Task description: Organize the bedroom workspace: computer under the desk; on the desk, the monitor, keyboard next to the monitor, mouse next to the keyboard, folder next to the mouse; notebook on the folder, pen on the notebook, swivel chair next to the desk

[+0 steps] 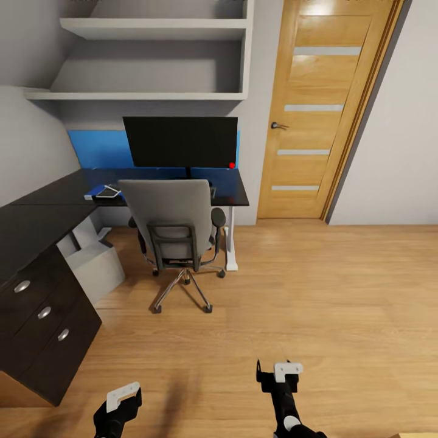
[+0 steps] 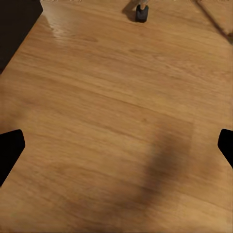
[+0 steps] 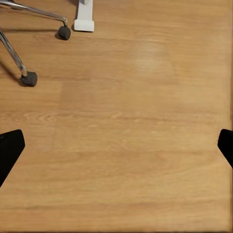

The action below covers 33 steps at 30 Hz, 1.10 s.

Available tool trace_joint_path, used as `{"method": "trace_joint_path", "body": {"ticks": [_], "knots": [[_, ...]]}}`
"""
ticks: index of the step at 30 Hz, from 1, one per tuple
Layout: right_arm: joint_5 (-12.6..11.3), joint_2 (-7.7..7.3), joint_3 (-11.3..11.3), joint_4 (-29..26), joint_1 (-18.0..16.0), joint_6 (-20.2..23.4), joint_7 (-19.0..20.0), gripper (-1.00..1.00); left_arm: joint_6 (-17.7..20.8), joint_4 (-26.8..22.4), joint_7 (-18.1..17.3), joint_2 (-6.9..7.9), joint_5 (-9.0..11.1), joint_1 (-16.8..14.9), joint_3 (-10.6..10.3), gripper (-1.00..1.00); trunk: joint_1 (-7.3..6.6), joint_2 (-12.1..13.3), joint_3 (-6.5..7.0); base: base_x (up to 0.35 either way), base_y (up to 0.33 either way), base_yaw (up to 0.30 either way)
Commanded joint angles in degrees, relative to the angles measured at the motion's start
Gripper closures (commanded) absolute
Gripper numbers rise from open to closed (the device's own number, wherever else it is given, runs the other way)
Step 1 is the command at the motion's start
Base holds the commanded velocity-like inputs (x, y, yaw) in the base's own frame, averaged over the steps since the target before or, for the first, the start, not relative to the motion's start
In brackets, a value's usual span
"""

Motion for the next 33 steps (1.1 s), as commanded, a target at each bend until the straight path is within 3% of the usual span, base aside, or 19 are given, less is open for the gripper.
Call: {"method": "trace_joint_path", "body": {"ticks": [1,11,27,33], "knots": [[-0.47,0.02,0.51,0.47,-0.03,-0.52,-0.25,-1.00,-0.19,0.07,-0.07,0.02,0.54,-0.04,-0.21,-1.00,-0.23,0.39,0.14,0.000,0.000,0.000],[-0.51,-0.02,0.40,4.54,0.00,-3.58,-0.30,-1.00,-0.16,0.11,-0.10,0.39,0.53,0.03,-0.17,-1.00,-2.43,4.40,1.93,-0.121,0.000,0.000],[-0.47,-0.04,0.40,6.65,0.09,-3.99,-0.10,-1.00,-0.01,0.11,-0.22,1.47,0.53,2.18,-0.23,-1.00,-5.94,10.82,4.81,-0.309,0.000,0.000],[-0.47,0.00,0.42,6.86,0.21,-3.95,-0.05,-1.00,-0.05,0.11,-0.23,1.47,0.53,2.45,-0.23,-1.00,-7.26,13.23,5.88,-0.125,0.000,0.000]]}}
